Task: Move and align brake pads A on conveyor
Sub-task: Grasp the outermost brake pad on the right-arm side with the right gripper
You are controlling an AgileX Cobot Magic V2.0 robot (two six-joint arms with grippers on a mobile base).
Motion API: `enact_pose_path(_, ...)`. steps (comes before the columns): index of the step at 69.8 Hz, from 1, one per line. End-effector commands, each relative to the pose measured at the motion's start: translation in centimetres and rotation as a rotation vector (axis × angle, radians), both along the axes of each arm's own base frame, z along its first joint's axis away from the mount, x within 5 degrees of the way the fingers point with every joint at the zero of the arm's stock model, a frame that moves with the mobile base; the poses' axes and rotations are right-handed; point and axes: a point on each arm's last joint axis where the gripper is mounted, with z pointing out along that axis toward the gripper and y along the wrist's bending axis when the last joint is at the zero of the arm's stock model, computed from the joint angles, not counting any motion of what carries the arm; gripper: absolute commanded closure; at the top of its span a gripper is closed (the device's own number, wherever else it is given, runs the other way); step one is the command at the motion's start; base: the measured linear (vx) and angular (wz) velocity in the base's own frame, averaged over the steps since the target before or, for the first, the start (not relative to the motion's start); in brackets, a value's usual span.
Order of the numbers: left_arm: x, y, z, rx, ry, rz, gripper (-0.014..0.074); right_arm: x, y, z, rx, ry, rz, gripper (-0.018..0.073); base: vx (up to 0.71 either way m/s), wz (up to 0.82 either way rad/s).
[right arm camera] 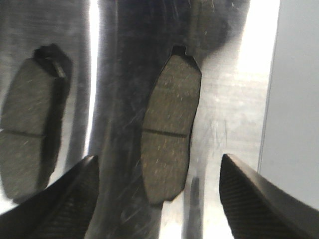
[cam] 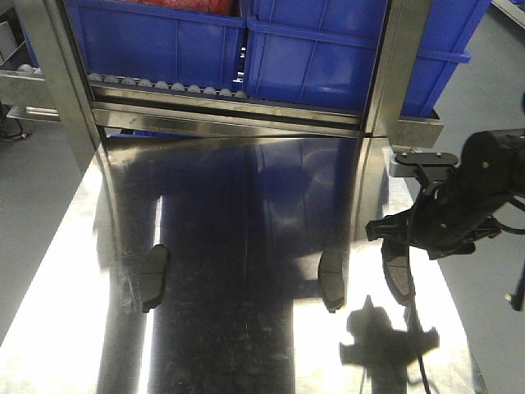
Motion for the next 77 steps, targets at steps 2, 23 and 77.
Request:
enact_pose_path(2, 0.2, 0.0, 1.6, -0.029, -0.109, 0.002, 0.0602, 1.6, 0.1, 1.4, -0.019, -0.042, 0.003, 0.0076, 0.00, 0.00)
enact_pose_path(23, 0.2, 0.0, 1.6, -0.029, -0.109, 0.002, 0.0602, 4.3, 0.5, -0.4, -0.044, 0.098, 0.002, 0.0076, 0.00, 0.00)
enact_pose_path(77, 0.2, 0.0, 1.6, -0.029, -0.109, 0.002, 0.0602, 5.2, 0.7, -0.1, -0.031, 0.087, -0.024, 0.0571, 0.00, 0.00)
